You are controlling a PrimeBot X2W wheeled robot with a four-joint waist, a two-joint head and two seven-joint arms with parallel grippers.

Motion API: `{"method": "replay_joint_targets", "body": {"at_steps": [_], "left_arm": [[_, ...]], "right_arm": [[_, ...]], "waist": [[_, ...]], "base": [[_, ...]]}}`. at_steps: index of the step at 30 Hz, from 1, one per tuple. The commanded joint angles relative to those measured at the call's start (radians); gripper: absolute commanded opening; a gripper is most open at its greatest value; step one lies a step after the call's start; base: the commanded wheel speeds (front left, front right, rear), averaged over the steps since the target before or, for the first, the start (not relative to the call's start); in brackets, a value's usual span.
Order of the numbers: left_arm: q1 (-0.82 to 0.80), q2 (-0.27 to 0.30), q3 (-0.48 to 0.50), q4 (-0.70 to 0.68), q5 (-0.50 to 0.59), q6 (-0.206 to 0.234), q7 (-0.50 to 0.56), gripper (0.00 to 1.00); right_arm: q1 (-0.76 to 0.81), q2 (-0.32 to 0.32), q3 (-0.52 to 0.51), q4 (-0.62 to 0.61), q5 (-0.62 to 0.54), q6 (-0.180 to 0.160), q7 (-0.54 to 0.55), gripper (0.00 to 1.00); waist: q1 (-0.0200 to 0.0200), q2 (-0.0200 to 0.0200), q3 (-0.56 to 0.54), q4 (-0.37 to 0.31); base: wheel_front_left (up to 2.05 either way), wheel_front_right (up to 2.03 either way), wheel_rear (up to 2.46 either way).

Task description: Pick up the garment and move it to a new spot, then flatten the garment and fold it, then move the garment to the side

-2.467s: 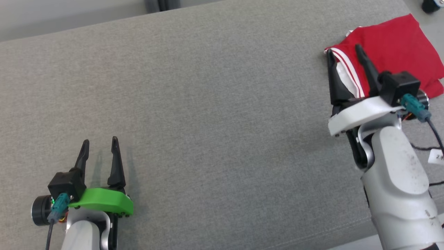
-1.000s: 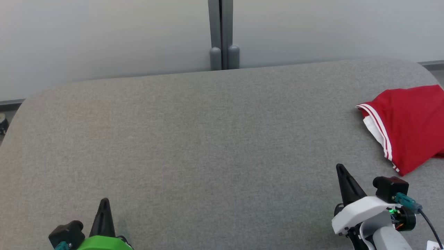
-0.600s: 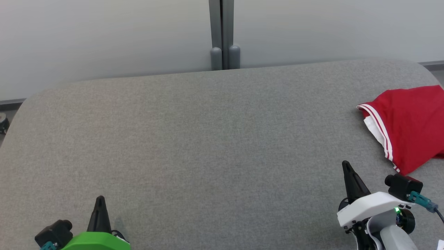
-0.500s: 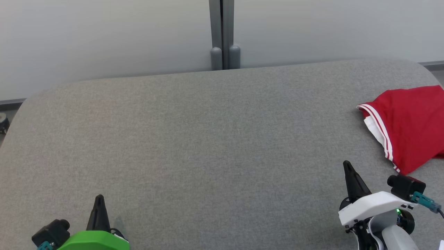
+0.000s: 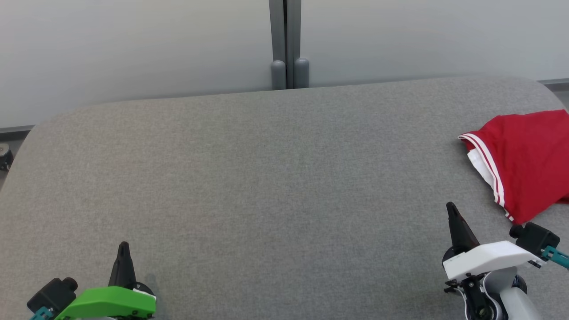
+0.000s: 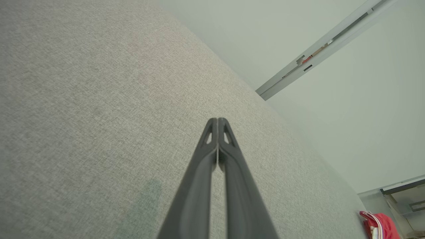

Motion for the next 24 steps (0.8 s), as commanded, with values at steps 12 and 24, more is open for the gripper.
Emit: {"method": "replay_joint_targets", "body": {"at_steps": [12,24], "left_arm": [[-0.042,0.007,0.015,-0.036,-0.163,0.002,0.043,0.00],[-0.052,0.008,0.023,-0.053,-0.292,0.003,0.079,0.00]], "right_arm": [[0.004,-0.006,-0.019,-0.041,0.169,-0.001,0.044,0.00],[0.008,-0.007,-0.032,-0.060,0.303,-0.001,0.080,0.00]], "waist": [[0.0000,0.0000,0.000,0.002],[0.0000,0.0000,0.000,0.005]], "base": [[0.00,0.00,0.00],[0.00,0.00,0.00]]}}
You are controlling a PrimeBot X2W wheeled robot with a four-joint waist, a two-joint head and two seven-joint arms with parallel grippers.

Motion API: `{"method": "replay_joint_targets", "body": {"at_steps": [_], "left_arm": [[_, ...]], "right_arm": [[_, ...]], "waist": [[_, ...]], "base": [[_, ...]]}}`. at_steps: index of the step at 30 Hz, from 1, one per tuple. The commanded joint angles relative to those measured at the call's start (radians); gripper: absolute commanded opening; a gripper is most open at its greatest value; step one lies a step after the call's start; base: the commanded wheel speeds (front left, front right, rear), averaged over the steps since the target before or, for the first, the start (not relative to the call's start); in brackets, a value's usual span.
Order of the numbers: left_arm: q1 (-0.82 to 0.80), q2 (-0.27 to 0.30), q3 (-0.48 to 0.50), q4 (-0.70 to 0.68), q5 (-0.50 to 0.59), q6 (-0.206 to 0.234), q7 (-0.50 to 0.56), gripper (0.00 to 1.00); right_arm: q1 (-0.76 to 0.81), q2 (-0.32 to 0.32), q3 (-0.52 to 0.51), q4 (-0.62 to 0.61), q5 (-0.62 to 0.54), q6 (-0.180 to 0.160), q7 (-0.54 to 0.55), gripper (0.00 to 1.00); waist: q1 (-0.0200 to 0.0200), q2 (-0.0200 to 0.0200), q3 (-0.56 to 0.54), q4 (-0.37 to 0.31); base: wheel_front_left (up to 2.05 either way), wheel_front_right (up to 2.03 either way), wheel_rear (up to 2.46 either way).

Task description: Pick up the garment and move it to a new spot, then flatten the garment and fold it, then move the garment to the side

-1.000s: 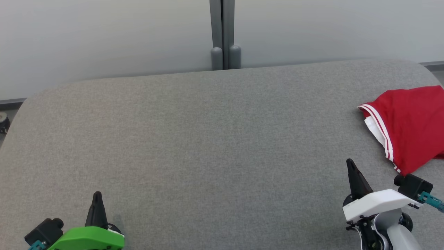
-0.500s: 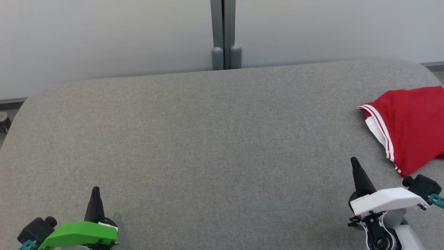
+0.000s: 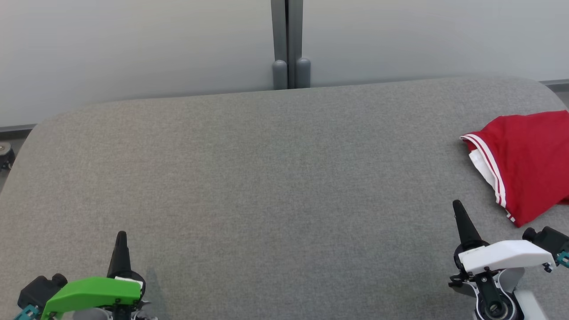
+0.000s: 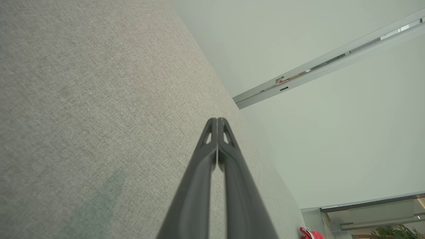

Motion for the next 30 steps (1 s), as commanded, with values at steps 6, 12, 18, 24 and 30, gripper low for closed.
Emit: {"method": "replay_joint_targets", "body": {"at_steps": [6,12,18,24,30], "left_arm": [[-0.032,0.008,0.009,-0.023,-0.087,0.001,0.022,0.00],[-0.037,0.008,0.013,-0.030,-0.142,0.001,0.038,0.00],[-0.041,0.009,0.016,-0.036,-0.194,0.002,0.053,0.00],[-0.046,0.009,0.020,-0.043,-0.243,0.002,0.067,0.00],[-0.049,0.009,0.023,-0.050,-0.290,0.002,0.081,0.00]], "right_arm": [[0.000,-0.006,-0.012,-0.025,0.088,-0.001,0.023,0.00],[0.003,-0.006,-0.017,-0.033,0.145,-0.001,0.038,0.00],[0.006,-0.007,-0.022,-0.041,0.198,-0.001,0.053,0.00],[0.008,-0.007,-0.027,-0.048,0.249,-0.001,0.067,0.00],[0.011,-0.007,-0.033,-0.055,0.299,-0.001,0.081,0.00]], "waist": [[0.0000,0.0000,0.000,0.002],[0.0000,0.0000,0.000,0.003],[0.0000,0.0000,0.000,0.004],[0.0000,0.0000,0.000,0.005],[0.0000,0.0000,0.000,0.006]], "base": [[0.00,0.00,0.00],[0.00,0.00,0.00],[0.00,0.00,0.00],[0.00,0.00,0.00],[0.00,0.00,0.00]]}}
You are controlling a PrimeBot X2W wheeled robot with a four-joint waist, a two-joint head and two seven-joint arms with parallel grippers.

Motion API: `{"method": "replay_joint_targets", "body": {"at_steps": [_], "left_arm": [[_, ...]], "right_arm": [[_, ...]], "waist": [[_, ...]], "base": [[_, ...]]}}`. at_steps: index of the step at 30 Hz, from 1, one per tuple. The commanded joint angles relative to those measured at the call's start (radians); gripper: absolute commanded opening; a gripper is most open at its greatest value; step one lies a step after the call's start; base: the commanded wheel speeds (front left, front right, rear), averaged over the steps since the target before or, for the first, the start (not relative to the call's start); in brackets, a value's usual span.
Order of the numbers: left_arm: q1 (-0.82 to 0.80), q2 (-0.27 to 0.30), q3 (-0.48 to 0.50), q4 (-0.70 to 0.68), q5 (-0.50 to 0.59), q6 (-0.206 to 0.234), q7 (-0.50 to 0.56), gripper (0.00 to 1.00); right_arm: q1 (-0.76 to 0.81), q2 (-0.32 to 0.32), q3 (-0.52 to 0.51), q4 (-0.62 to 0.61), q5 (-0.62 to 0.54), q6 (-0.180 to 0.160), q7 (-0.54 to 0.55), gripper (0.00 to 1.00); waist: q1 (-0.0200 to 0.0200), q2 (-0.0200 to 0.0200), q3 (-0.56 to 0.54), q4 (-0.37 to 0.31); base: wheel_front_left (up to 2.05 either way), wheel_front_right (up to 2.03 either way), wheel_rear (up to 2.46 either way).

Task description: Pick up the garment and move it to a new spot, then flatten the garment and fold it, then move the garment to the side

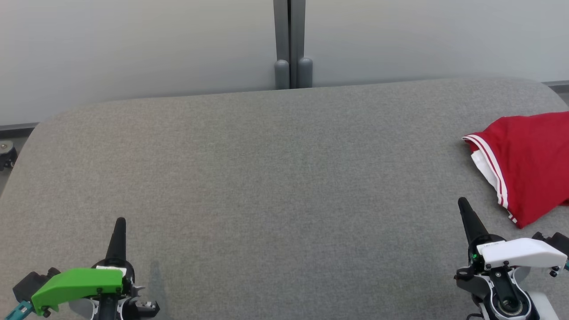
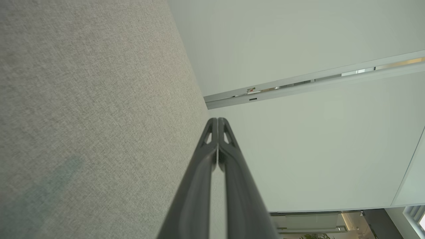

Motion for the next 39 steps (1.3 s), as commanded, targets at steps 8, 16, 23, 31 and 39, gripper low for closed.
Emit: {"method": "replay_joint_targets", "body": {"at_steps": [8,16,23,31,39], "left_arm": [[-0.028,0.008,0.010,-0.018,-0.074,0.003,0.024,0.00],[-0.030,0.008,0.014,-0.024,-0.130,0.003,0.039,0.00],[-0.036,0.009,0.017,-0.031,-0.178,0.003,0.052,0.00],[-0.040,0.009,0.019,-0.037,-0.227,0.004,0.067,0.00],[-0.039,0.009,0.021,-0.040,-0.248,0.004,0.073,0.00]], "right_arm": [[0.008,-0.006,-0.011,-0.021,0.078,-0.001,0.023,0.00],[0.012,-0.007,-0.016,-0.029,0.136,-0.001,0.039,0.00],[0.014,-0.007,-0.020,-0.035,0.184,-0.001,0.050,0.00],[0.018,-0.007,-0.025,-0.043,0.236,-0.001,0.066,0.00],[0.019,-0.007,-0.027,-0.045,0.257,-0.001,0.072,0.00]], "waist": [[0.0000,0.0000,0.000,0.002],[0.0000,0.0000,0.000,0.003],[0.0000,0.0000,0.000,0.005],[0.0000,0.0000,0.000,0.006],[0.0000,0.0000,0.000,0.007]], "base": [[0.00,0.00,0.00],[0.00,0.00,0.00],[0.00,0.00,0.00],[0.00,0.00,0.00],[0.00,0.00,0.00]]}}
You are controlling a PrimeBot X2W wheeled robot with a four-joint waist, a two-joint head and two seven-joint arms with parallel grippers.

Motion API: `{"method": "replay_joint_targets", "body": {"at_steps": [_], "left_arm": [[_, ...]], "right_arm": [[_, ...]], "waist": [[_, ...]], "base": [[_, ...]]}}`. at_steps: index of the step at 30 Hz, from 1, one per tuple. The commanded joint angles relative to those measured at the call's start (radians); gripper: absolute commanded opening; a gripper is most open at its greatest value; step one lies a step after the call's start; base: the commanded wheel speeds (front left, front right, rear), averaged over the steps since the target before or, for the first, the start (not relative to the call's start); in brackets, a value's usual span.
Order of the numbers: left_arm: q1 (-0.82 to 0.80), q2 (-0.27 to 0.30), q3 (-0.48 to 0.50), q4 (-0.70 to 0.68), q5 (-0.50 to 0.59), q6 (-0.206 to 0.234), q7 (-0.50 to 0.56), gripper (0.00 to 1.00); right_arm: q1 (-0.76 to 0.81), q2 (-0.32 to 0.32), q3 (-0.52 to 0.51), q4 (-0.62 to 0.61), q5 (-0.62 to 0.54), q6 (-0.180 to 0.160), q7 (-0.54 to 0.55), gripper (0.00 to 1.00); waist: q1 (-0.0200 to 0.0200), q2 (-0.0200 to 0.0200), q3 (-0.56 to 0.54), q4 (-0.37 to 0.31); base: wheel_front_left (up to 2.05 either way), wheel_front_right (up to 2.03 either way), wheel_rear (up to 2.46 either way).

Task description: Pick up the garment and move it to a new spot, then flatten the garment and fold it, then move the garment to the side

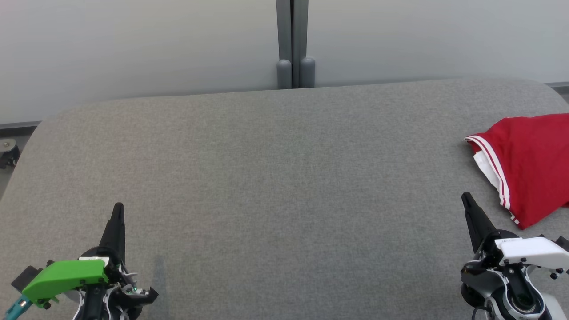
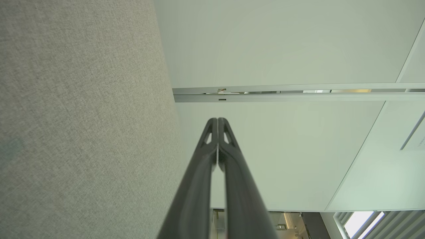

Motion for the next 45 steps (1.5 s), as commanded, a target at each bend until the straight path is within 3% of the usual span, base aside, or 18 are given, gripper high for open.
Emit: {"method": "replay_joint_targets", "body": {"at_steps": [1,45], "left_arm": [[-0.011,0.007,0.003,-0.004,-0.003,0.003,0.004,0.00],[-0.011,0.007,0.002,-0.004,-0.003,0.003,0.004,0.00]], "right_arm": [[0.014,-0.006,-0.002,-0.005,0.002,-0.001,0.004,0.00],[0.013,-0.005,-0.002,-0.005,0.002,-0.001,0.004,0.00]], "waist": [[0.0000,0.0000,0.000,0.000],[0.0000,0.0000,0.000,0.000]], "base": [[0.00,0.00,0.00],[0.00,0.00,0.00]]}}
